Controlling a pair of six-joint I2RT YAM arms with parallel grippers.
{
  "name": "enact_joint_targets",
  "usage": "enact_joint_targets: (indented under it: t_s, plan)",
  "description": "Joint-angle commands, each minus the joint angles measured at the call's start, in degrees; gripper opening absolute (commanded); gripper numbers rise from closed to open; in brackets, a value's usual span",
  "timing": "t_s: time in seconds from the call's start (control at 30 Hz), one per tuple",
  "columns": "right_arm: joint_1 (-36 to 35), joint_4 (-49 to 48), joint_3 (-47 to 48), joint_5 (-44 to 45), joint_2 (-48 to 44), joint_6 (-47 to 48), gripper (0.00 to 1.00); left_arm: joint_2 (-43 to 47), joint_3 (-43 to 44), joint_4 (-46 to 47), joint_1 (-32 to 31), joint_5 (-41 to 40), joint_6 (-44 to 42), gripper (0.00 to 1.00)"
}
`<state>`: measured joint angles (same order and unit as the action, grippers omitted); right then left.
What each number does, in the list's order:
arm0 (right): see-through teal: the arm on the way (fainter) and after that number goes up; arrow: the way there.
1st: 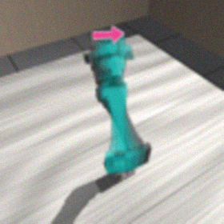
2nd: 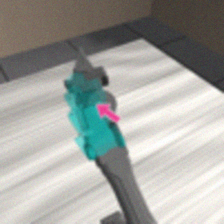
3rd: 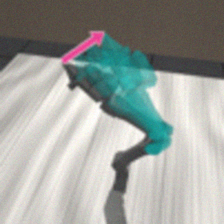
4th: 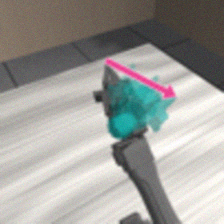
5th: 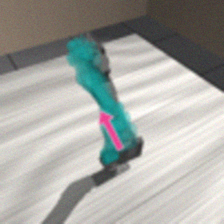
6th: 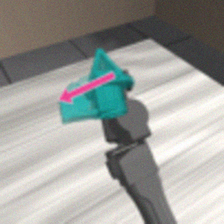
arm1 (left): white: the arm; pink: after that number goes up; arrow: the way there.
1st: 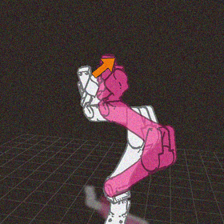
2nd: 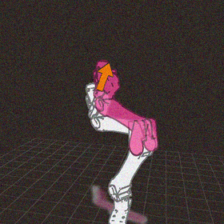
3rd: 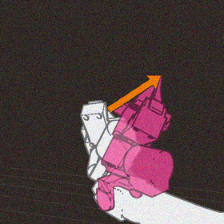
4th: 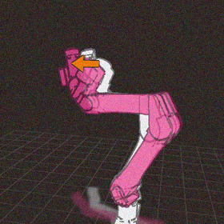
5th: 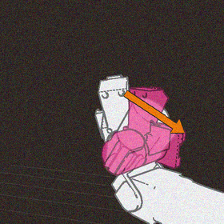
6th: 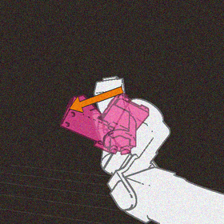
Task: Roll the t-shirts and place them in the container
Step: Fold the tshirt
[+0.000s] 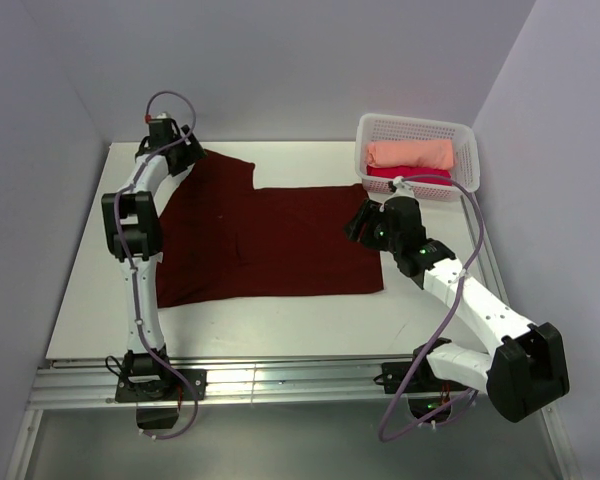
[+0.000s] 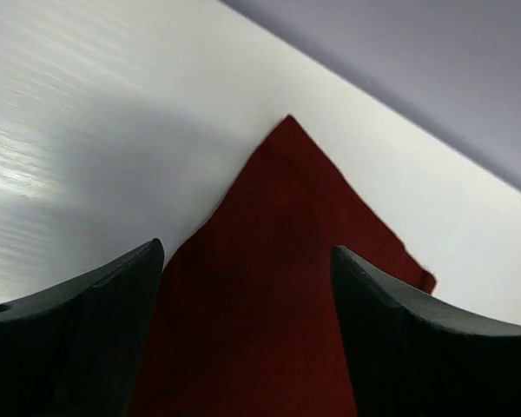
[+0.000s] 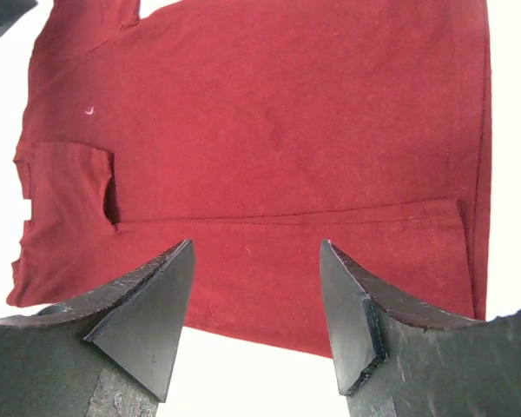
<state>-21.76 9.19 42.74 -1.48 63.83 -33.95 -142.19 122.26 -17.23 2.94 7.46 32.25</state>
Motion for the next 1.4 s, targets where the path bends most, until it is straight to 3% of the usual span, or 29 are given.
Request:
enact_joint_targets:
  t_s: [0.0,0.33,0.5,0.87,1.0,1.23,1.37]
  plan:
    - [-0.57,-2.34,-0.29,-0.99,-1.43,0.91,0.66,-2.21,5.62,-1.39,-1.0,-2.01,-3.77,0.82]
    - [-0.74,-2.95,-0.11,-2.83,-0.11,0.56,0.66,-6.17,9.49,-1.49,-2.23,-6.23,-5.35,0.77]
    - [-0.74,-2.95,-0.2,-2.74,0.06,0.73,0.65,-8.89,13.62,-3.16,-2.32,-4.66,-6.23,0.64]
    - [-0.74,-2.6,0.15,-2.92,0.33,0.73,0.65,-9.33,15.82,-4.83,-4.43,-6.23,-9.13,0.58]
    - [-0.74,-2.25,0.24,-2.75,0.59,0.73,0.64,-9.16,15.73,-4.83,-4.96,-6.59,-9.49,0.43]
    - [-0.74,-1.81,0.67,-2.74,0.15,0.64,0.64,-10.21,17.66,-6.32,-4.7,-7.2,-8.61,0.48]
    - [-0.65,-1.54,0.59,-2.48,-0.29,0.73,0.64,-8.38,14.6,-4.83,-4.61,-9.84,-7.64,0.51]
